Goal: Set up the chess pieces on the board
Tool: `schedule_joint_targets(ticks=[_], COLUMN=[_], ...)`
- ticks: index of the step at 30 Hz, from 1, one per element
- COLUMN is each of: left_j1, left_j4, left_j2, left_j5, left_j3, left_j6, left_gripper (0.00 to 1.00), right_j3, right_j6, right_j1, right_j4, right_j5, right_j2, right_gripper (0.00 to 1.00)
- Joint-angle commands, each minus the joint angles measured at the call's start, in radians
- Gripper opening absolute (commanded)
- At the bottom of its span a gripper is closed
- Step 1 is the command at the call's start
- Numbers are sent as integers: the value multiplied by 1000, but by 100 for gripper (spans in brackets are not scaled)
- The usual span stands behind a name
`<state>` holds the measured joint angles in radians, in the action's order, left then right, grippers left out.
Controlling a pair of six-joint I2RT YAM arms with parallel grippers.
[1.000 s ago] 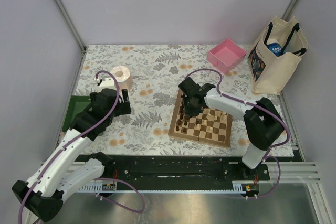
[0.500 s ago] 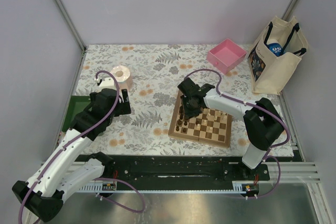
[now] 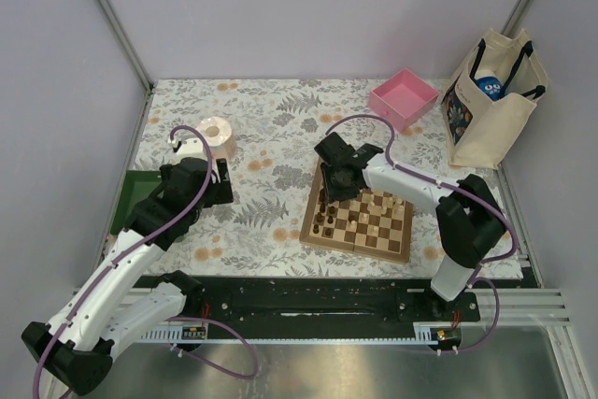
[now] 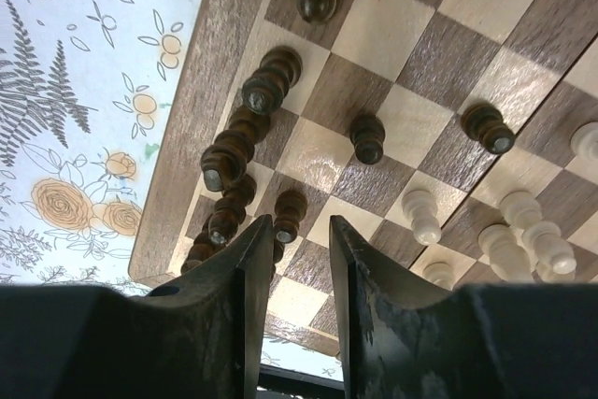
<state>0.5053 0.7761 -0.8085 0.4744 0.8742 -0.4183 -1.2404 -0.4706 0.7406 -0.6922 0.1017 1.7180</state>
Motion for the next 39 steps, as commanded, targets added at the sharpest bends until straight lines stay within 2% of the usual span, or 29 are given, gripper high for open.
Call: schedule_joint_targets(ticks=[1, 12, 28, 39], left_j1=[-5, -5, -5, -7], left_j4=[-15, -15, -15, -15], left_j2=[9, 12, 9, 12], left_j5=[-10, -10, -8, -10], left_j3=[-6, -6, -4, -4], left_j6=[6, 7, 6, 4], left_gripper=[99, 99, 99, 99], right_j3=[-59, -82, 71, 136], right_j6=[33, 38, 12, -10], right_j1=[-7, -50, -60, -60], right_j4=[-9, -21, -61, -66], right_j5=[67, 73, 15, -34], right_j2=[-43, 2, -159, -169], right_gripper=[40, 41, 42, 42])
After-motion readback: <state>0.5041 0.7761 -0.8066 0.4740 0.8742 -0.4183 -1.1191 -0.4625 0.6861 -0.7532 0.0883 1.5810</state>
